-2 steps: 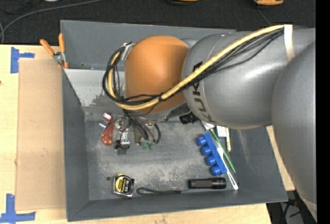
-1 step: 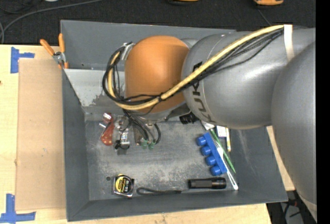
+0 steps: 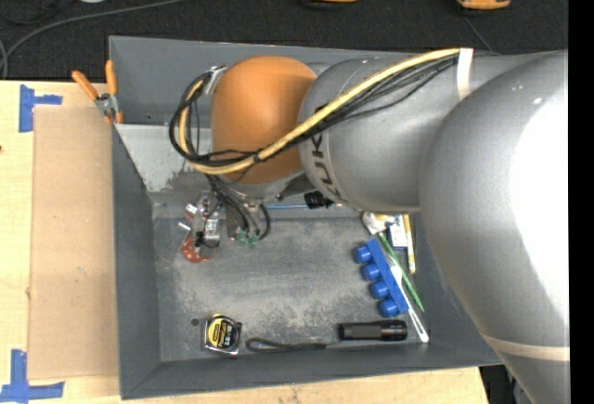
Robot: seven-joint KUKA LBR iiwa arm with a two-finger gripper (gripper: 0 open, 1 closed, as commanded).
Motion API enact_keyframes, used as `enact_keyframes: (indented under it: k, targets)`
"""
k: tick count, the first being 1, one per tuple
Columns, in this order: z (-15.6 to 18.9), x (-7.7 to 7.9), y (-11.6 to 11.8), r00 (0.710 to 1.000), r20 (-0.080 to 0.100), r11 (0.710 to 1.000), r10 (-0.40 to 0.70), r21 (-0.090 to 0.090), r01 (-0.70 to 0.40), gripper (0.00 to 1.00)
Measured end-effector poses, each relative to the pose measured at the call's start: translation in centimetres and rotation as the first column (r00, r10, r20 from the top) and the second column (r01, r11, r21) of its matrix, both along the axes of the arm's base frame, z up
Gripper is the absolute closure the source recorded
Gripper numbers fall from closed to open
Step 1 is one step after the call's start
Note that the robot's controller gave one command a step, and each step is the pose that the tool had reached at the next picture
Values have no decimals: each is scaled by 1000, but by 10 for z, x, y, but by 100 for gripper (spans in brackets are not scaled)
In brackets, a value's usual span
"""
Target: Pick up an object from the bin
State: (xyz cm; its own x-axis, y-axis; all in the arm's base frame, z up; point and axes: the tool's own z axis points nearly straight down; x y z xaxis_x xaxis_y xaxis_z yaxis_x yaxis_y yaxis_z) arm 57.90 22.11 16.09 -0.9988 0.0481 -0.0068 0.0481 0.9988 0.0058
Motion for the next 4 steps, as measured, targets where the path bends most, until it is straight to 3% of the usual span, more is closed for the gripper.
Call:
enact_keyframes:
  k: [1, 2, 3, 4]
  targets:
    - [-40, 22, 0, 1000, -10, 1000, -25, -4, 25, 100]
    - [-71, 33, -44, 997, -5, 997, -80, 0, 80, 100]
    - [-56, 23, -54, 996, -19, 996, -85, -7, 85, 100]
    - [-19, 27, -40, 996, -5, 996, -91, -1, 91, 100]
